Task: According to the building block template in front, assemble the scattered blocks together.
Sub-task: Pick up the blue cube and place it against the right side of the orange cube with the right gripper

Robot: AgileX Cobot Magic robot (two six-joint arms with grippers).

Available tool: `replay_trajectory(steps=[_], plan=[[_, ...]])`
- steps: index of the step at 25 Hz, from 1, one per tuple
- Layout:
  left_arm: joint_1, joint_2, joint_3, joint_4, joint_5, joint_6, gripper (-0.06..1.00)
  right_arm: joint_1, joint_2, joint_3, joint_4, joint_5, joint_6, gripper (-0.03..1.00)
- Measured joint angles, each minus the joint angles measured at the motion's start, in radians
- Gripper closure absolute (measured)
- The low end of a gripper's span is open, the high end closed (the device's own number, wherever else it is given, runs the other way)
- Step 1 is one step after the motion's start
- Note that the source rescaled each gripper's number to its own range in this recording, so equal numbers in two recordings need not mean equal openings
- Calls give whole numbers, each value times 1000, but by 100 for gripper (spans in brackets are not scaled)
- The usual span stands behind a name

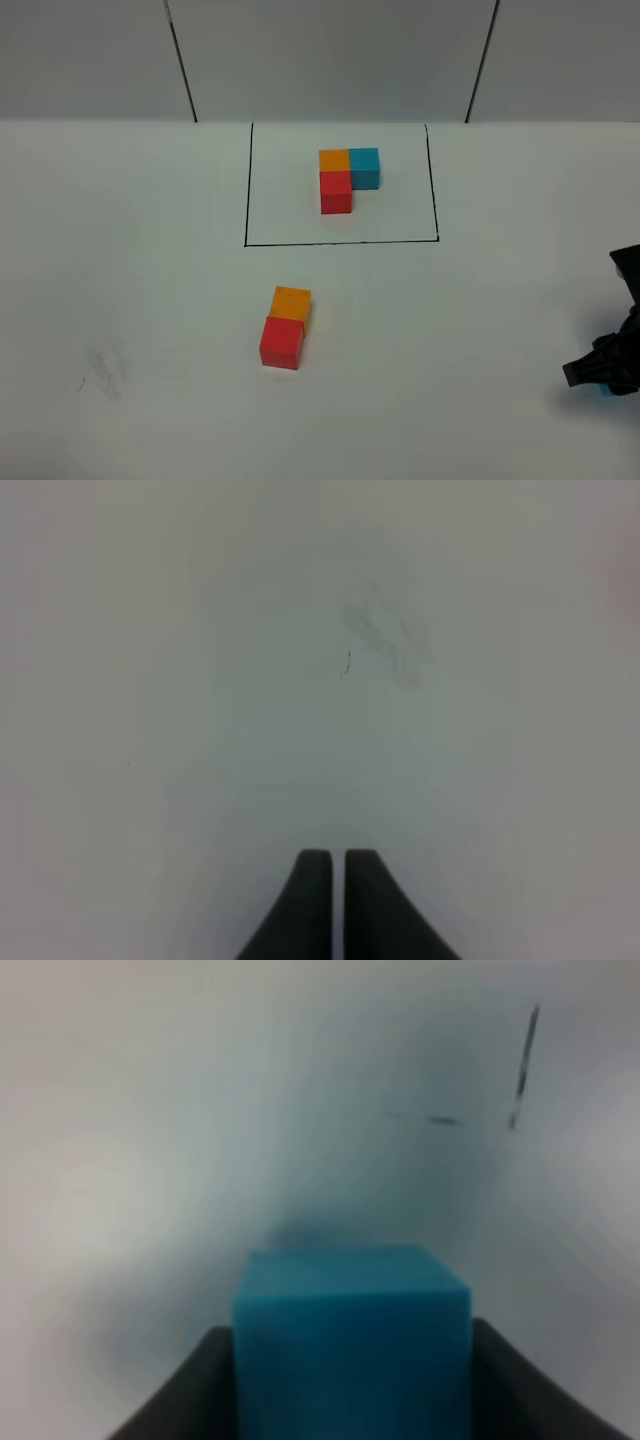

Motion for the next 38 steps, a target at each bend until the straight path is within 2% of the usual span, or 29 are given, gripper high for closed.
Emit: replay_trajectory(steps=[4,10,13,20,26,28,34,38], plan=[[0,0,0,0,0,0,94,39,-85,-77,71,76,-83,42],[0,0,0,0,0,0,94,102,-144,-248,88,269,-157,42],[0,0,0,0,0,0,94,143,-145,-335,89,332,-219,42],[0,0,0,0,0,0,94,214,-145,-447,131,378,-432,42],[0,0,0,0,0,0,94,217,-136,-451,199,411,-754,42],[0,0,0,0,0,0,94,217,-121,-451,234,416,-828,42],[0,0,0,0,0,0,94,253,-46,-469,273,400,-882,42],[0,0,0,0,0,0,94,285,9,-571,277,404,-882,42]])
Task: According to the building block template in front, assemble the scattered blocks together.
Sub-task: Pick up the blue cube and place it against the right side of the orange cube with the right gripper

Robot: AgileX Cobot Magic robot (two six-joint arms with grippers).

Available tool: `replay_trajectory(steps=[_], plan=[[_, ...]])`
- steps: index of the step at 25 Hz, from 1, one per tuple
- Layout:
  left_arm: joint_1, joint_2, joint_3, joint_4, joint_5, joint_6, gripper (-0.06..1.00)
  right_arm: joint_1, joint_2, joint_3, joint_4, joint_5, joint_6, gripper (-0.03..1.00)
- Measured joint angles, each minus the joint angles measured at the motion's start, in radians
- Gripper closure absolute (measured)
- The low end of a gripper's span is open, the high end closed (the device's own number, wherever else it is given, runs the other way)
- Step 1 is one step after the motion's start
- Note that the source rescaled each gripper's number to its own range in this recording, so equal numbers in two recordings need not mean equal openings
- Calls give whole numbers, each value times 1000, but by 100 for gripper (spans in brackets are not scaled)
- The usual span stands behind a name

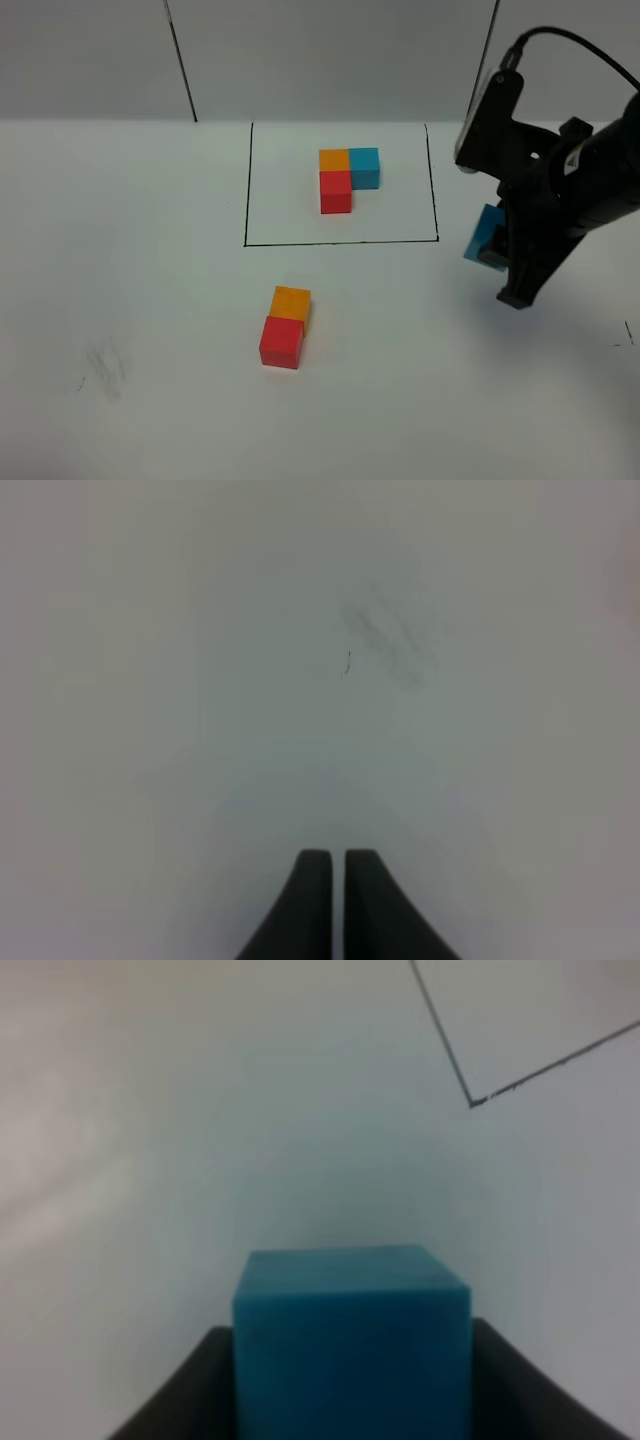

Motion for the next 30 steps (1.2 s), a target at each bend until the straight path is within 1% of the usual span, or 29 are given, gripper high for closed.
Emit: replay_trajectory(steps=[6,11,14,20,26,30], plan=[[0,0,0,0,0,0,94,24,117,-198,3,67,-27,42],[0,0,0,0,0,0,94,75,218,-285,1,87,-34,42],[0,0,0,0,0,0,94,104,279,-300,2,84,-35,42],[0,0,0,0,0,0,94,121,383,-301,23,78,-35,42],[0,0,0,0,0,0,94,165,434,-301,29,32,-40,42],[0,0,0,0,0,0,94,194,463,-301,30,21,-64,42]])
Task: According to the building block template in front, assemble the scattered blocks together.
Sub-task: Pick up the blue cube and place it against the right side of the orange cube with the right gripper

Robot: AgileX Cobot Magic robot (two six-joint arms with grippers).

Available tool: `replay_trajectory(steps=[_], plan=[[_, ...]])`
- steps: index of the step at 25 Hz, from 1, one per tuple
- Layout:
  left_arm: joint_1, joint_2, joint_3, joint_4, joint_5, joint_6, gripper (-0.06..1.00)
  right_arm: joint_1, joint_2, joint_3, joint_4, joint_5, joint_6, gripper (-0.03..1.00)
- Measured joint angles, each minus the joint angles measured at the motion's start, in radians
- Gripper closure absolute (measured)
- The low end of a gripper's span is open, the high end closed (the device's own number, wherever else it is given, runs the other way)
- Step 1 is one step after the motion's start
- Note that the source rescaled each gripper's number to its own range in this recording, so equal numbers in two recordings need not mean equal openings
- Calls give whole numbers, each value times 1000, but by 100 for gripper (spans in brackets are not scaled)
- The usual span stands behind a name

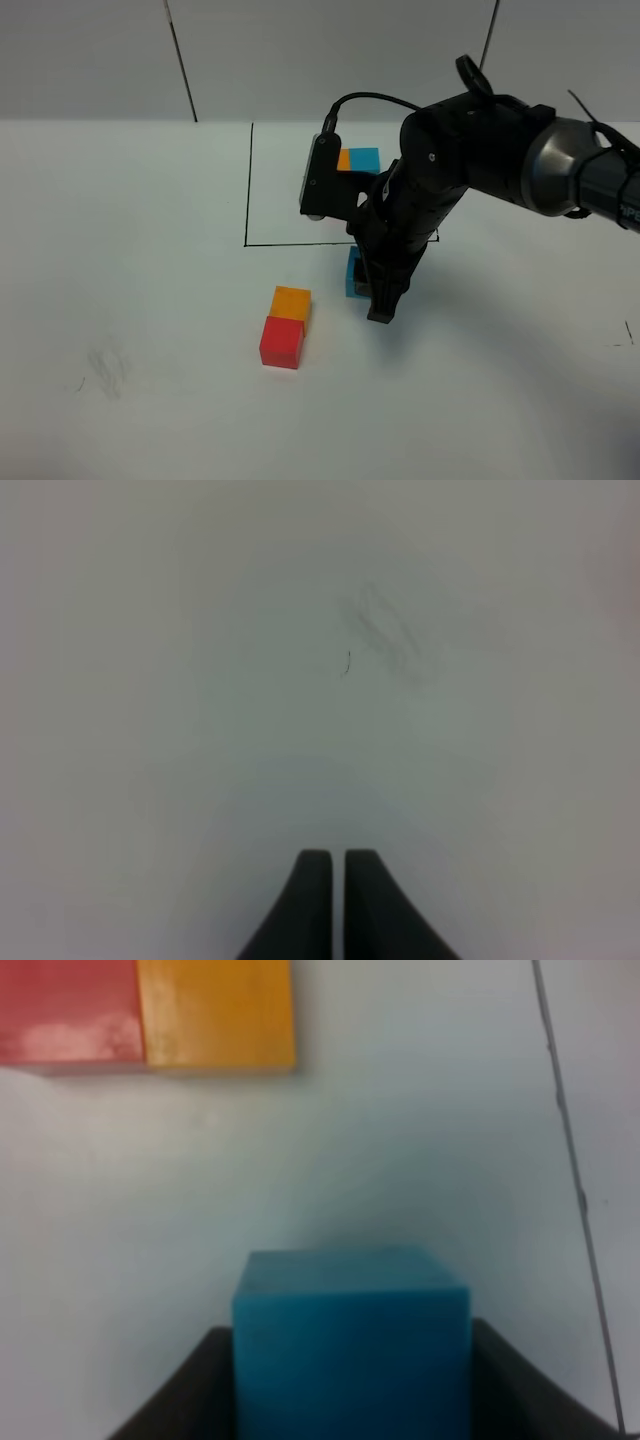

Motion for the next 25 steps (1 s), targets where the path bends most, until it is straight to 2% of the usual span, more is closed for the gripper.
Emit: replay_trajectory(steps=[13,20,25], plan=[[0,0,0,0,0,0,94,61,43,0,77,-27,-47,42],[0,0,0,0,0,0,94,68,66,0,81,-84,38,42],[0,0,0,0,0,0,94,68,71,0,81,-91,57,42]])
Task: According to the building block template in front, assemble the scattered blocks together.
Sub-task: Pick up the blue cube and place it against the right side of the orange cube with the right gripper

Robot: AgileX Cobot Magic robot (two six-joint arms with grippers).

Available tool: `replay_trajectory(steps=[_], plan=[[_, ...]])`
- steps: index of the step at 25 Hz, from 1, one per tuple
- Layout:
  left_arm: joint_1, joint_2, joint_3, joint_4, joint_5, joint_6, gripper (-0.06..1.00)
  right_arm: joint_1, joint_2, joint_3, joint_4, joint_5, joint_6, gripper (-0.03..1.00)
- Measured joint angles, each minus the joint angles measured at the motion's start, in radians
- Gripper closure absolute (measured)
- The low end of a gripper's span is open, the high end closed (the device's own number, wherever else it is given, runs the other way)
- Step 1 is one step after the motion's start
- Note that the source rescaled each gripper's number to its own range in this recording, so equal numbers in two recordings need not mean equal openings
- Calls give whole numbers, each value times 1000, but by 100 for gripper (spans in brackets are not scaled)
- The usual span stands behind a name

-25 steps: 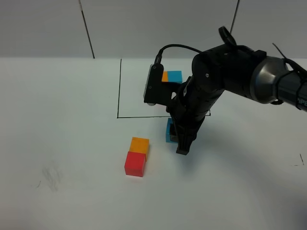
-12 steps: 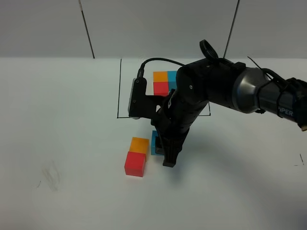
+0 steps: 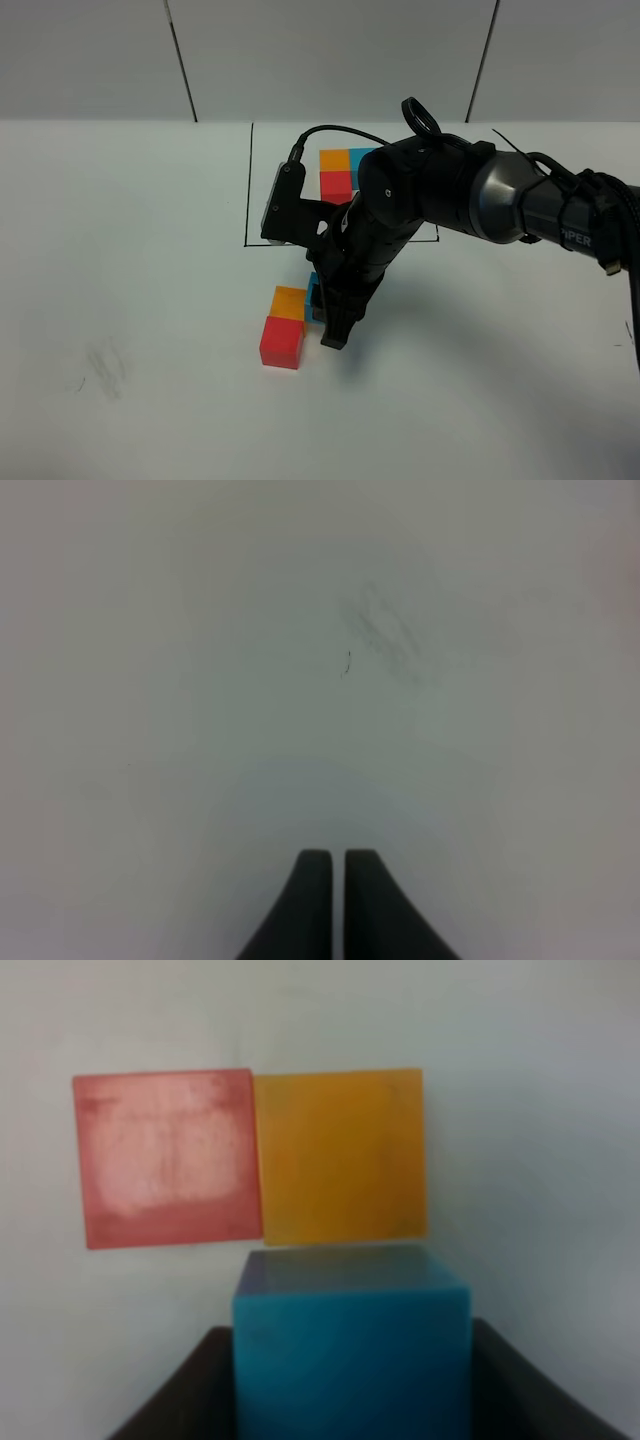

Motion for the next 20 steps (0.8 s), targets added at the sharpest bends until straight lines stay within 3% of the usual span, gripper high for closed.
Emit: replay_trajectory(steps=[20], plan=[[0,0,0,0,0,0,94,0,0,0,0,-9,-42,42]])
